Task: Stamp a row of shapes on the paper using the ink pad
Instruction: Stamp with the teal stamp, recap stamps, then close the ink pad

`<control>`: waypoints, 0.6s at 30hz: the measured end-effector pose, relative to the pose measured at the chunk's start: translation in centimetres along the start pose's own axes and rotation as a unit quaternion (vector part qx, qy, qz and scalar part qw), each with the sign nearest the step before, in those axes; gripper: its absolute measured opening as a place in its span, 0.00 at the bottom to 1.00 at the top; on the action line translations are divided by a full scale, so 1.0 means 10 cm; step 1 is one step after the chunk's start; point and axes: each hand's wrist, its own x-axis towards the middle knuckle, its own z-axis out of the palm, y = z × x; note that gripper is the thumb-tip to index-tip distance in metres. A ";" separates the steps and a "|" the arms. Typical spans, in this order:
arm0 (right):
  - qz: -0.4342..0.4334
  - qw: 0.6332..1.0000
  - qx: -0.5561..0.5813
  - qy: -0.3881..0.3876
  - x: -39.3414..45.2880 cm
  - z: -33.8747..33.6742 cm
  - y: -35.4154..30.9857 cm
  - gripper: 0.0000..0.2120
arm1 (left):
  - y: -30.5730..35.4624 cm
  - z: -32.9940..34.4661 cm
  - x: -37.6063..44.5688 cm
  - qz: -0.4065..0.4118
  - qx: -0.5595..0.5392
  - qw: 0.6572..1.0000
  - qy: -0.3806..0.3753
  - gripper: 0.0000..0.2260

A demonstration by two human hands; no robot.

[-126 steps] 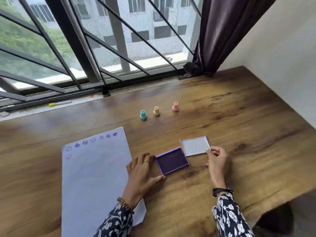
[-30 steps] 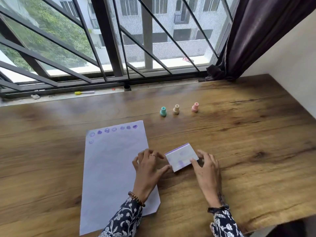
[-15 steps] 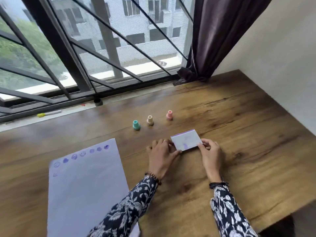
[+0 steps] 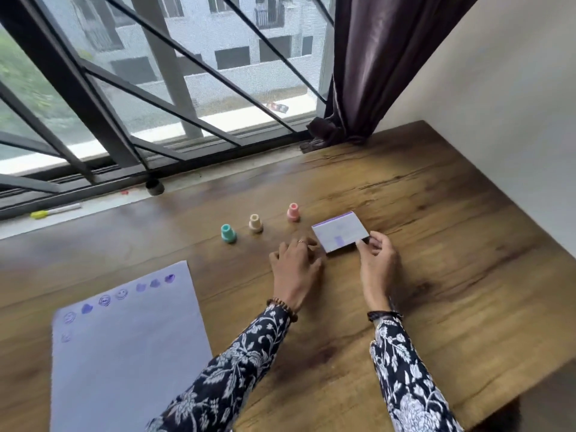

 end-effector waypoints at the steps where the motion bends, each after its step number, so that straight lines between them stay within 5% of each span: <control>1: -0.010 1.000 -0.005 0.000 -0.13 0.03 -0.01 0.13 | -0.02 -0.03 -0.07 0.004 -0.020 1.000 -0.001 0.12; 10: -0.163 0.950 -0.090 -0.252 -1.79 0.44 -0.16 0.14 | -0.74 -0.74 -1.21 -0.013 0.004 0.995 0.102 0.13; 15: -0.322 0.842 -0.225 -0.369 -2.30 0.62 -0.14 0.21 | -1.33 -1.21 -2.04 -0.114 0.079 0.976 0.166 0.15; 18: -0.345 0.800 -0.293 -0.394 -2.40 0.69 -0.06 0.25 | -1.64 -1.37 -2.42 -0.163 0.074 0.974 0.137 0.20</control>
